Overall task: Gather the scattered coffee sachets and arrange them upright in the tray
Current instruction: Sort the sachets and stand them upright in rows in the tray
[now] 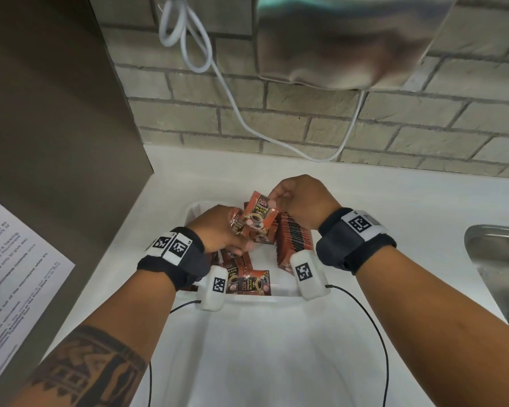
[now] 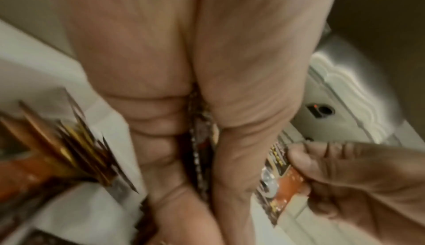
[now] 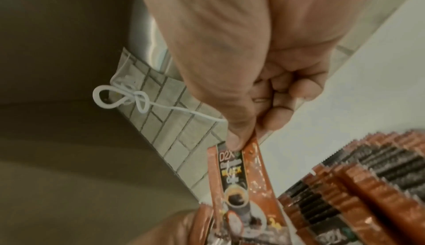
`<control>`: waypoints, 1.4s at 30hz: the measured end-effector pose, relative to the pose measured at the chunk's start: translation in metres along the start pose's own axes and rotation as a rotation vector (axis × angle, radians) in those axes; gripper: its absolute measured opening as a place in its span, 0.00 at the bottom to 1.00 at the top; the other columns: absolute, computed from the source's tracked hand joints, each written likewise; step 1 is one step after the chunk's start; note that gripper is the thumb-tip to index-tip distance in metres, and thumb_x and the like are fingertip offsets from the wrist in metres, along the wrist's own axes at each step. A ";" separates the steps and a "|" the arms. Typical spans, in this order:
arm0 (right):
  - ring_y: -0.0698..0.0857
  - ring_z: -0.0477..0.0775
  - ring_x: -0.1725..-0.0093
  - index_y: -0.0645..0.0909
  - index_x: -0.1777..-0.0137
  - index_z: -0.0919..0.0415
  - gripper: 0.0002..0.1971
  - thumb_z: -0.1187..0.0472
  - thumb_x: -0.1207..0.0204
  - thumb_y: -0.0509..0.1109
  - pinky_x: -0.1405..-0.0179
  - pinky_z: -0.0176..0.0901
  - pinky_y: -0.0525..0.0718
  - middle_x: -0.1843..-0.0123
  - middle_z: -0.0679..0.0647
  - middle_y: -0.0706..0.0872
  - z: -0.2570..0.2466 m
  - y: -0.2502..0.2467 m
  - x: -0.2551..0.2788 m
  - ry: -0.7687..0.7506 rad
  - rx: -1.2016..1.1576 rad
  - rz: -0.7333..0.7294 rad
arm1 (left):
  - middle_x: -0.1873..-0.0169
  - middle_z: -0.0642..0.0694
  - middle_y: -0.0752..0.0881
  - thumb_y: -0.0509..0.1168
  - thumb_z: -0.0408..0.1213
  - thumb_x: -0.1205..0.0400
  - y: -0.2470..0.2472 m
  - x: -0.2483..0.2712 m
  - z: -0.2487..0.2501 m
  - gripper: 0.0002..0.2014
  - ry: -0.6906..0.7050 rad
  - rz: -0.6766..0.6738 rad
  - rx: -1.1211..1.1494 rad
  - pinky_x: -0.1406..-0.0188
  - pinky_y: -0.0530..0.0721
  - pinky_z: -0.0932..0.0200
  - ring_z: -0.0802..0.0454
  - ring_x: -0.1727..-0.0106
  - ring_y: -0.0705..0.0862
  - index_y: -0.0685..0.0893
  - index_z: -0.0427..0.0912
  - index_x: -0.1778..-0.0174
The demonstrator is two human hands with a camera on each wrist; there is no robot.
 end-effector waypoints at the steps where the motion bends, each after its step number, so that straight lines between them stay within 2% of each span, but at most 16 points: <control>1: 0.83 0.40 0.58 0.90 0.54 0.55 0.03 0.62 0.22 0.74 0.63 0.25 0.73 0.60 0.42 0.88 0.001 0.000 0.000 -0.001 0.041 0.004 | 0.57 0.37 0.93 0.78 0.31 0.23 -0.002 0.000 -0.009 0.14 -0.070 -0.005 -0.052 0.60 0.92 0.53 0.51 0.65 0.91 0.87 0.35 0.43; 3: 0.84 0.43 0.54 0.91 0.54 0.54 0.04 0.61 0.22 0.74 0.59 0.29 0.76 0.57 0.43 0.89 0.004 0.008 -0.001 0.018 0.133 -0.042 | 0.62 0.39 0.92 0.75 0.36 0.20 -0.010 0.001 -0.024 0.14 -0.192 0.014 -0.145 0.69 0.90 0.56 0.52 0.71 0.87 0.86 0.36 0.40; 5: 0.86 0.50 0.48 0.90 0.59 0.53 0.05 0.59 0.23 0.73 0.46 0.41 0.83 0.51 0.46 0.90 0.013 0.021 -0.003 0.054 0.255 -0.099 | 0.68 0.43 0.90 0.72 0.41 0.17 -0.010 0.003 -0.030 0.16 -0.277 0.003 -0.225 0.76 0.84 0.61 0.52 0.74 0.85 0.83 0.41 0.36; 8: 0.87 0.53 0.47 0.91 0.59 0.51 0.08 0.58 0.27 0.69 0.43 0.50 0.87 0.51 0.48 0.91 0.027 0.035 -0.011 0.125 0.403 -0.110 | 0.61 0.43 0.91 0.72 0.49 0.19 0.004 0.001 -0.029 0.17 -0.309 -0.076 -0.361 0.68 0.85 0.58 0.50 0.67 0.86 0.81 0.47 0.38; 11: 0.86 0.55 0.47 0.91 0.55 0.53 0.12 0.58 0.27 0.64 0.45 0.51 0.87 0.51 0.49 0.89 0.031 0.046 -0.019 0.125 0.515 -0.111 | 0.61 0.43 0.92 0.70 0.53 0.18 0.023 -0.012 -0.034 0.19 -0.315 -0.169 -0.460 0.70 0.80 0.62 0.50 0.69 0.84 0.87 0.38 0.48; 14: 0.83 0.55 0.44 0.90 0.51 0.53 0.13 0.58 0.24 0.64 0.45 0.50 0.86 0.48 0.50 0.87 0.030 0.050 -0.023 0.092 0.552 -0.089 | 0.65 0.47 0.91 0.68 0.52 0.17 0.038 -0.026 -0.040 0.19 -0.335 -0.238 -0.501 0.61 0.81 0.61 0.51 0.66 0.84 0.90 0.37 0.52; 16: 0.81 0.56 0.44 0.90 0.50 0.54 0.13 0.59 0.24 0.64 0.50 0.48 0.83 0.48 0.51 0.86 0.032 0.052 -0.026 0.087 0.554 -0.080 | 0.58 0.47 0.92 0.68 0.52 0.17 0.043 -0.034 -0.040 0.17 -0.325 -0.247 -0.541 0.49 0.86 0.56 0.50 0.56 0.88 0.89 0.40 0.47; 18: 0.81 0.56 0.45 0.90 0.51 0.55 0.12 0.60 0.25 0.63 0.55 0.46 0.77 0.49 0.51 0.85 0.033 0.054 -0.028 0.086 0.551 -0.084 | 0.46 0.45 0.91 0.68 0.53 0.17 0.045 -0.040 -0.040 0.19 -0.316 -0.259 -0.572 0.36 0.84 0.49 0.46 0.44 0.88 0.86 0.45 0.37; 19: 0.81 0.57 0.45 0.89 0.50 0.56 0.12 0.60 0.24 0.63 0.55 0.46 0.77 0.49 0.52 0.85 0.032 0.055 -0.028 0.083 0.551 -0.085 | 0.44 0.45 0.90 0.68 0.53 0.18 0.046 -0.044 -0.041 0.20 -0.311 -0.268 -0.585 0.34 0.83 0.48 0.45 0.42 0.87 0.86 0.46 0.35; 22: 0.82 0.56 0.45 0.89 0.50 0.57 0.12 0.61 0.25 0.64 0.48 0.49 0.84 0.48 0.52 0.87 0.032 0.055 -0.029 0.078 0.536 -0.078 | 0.45 0.46 0.91 0.69 0.59 0.22 0.043 -0.053 -0.046 0.24 -0.316 -0.282 -0.640 0.32 0.82 0.46 0.46 0.42 0.87 0.88 0.47 0.38; 26: 0.82 0.55 0.47 0.90 0.53 0.52 0.10 0.58 0.26 0.66 0.51 0.48 0.82 0.50 0.50 0.86 0.031 0.056 -0.030 0.058 0.567 -0.101 | 0.41 0.44 0.90 0.67 0.64 0.27 0.045 -0.057 -0.046 0.30 -0.309 -0.306 -0.652 0.30 0.80 0.43 0.45 0.38 0.86 0.88 0.46 0.37; 29: 0.83 0.54 0.47 0.90 0.54 0.51 0.09 0.57 0.27 0.68 0.48 0.50 0.85 0.50 0.49 0.87 0.031 0.056 -0.030 0.057 0.571 -0.109 | 0.39 0.47 0.89 0.63 0.70 0.38 0.046 -0.057 -0.047 0.39 -0.303 -0.318 -0.657 0.28 0.79 0.43 0.46 0.37 0.85 0.88 0.49 0.36; 31: 0.83 0.54 0.47 0.90 0.54 0.52 0.09 0.57 0.27 0.69 0.46 0.52 0.85 0.50 0.49 0.87 0.032 0.055 -0.029 0.058 0.562 -0.108 | 0.41 0.47 0.90 0.64 0.69 0.36 0.046 -0.058 -0.049 0.38 -0.305 -0.322 -0.647 0.29 0.79 0.43 0.46 0.38 0.86 0.88 0.48 0.36; 34: 0.83 0.54 0.46 0.90 0.53 0.50 0.08 0.57 0.26 0.69 0.46 0.51 0.85 0.49 0.49 0.87 0.033 0.053 -0.027 0.056 0.549 -0.110 | 0.42 0.45 0.90 0.67 0.63 0.26 0.046 -0.057 -0.049 0.29 -0.302 -0.324 -0.601 0.30 0.80 0.43 0.46 0.39 0.86 0.87 0.47 0.35; 39: 0.83 0.55 0.45 0.90 0.49 0.52 0.08 0.56 0.25 0.71 0.45 0.50 0.84 0.47 0.50 0.86 0.035 0.050 -0.026 0.050 0.562 -0.102 | 0.46 0.44 0.91 0.69 0.60 0.23 0.047 -0.056 -0.048 0.26 -0.302 -0.320 -0.548 0.31 0.81 0.43 0.45 0.41 0.87 0.87 0.46 0.35; 42: 0.84 0.55 0.45 0.90 0.49 0.52 0.08 0.55 0.27 0.74 0.45 0.50 0.85 0.47 0.50 0.86 0.034 0.049 -0.024 0.053 0.527 -0.095 | 0.46 0.43 0.91 0.69 0.64 0.32 0.047 -0.055 -0.050 0.34 -0.327 -0.310 -0.504 0.31 0.82 0.41 0.43 0.41 0.88 0.86 0.45 0.35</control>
Point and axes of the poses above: each hand's wrist, its own x-axis away from the middle knuckle, its own y-axis out of the palm, z = x × y, the point moved 9 cm from there along -x, towards the middle knuckle
